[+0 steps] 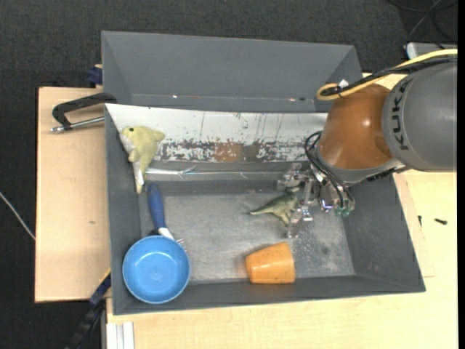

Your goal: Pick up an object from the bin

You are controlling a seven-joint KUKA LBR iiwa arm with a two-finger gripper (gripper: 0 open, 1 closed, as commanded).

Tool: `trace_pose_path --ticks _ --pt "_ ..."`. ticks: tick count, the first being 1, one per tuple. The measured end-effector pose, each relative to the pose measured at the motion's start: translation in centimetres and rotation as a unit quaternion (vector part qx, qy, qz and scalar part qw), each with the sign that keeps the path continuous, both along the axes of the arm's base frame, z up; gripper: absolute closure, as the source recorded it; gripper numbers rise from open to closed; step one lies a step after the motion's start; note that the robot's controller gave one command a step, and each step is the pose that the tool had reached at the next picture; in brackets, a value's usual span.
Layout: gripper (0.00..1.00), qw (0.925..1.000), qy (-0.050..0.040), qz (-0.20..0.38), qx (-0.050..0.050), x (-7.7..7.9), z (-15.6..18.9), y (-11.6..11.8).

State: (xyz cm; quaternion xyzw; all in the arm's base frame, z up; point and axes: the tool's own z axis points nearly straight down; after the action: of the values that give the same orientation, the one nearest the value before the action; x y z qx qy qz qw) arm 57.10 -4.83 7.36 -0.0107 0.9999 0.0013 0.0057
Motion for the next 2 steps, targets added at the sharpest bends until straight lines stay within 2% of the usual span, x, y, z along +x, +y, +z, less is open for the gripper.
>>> trace_pose_path --ticks 1,2 --pt "1.00 1.0000 -0.0019 0.001 0.000 0.1 0.1 0.1" --pt "1.00 1.0000 0.0011 0.001 -0.001 0.4 3.5 0.2"
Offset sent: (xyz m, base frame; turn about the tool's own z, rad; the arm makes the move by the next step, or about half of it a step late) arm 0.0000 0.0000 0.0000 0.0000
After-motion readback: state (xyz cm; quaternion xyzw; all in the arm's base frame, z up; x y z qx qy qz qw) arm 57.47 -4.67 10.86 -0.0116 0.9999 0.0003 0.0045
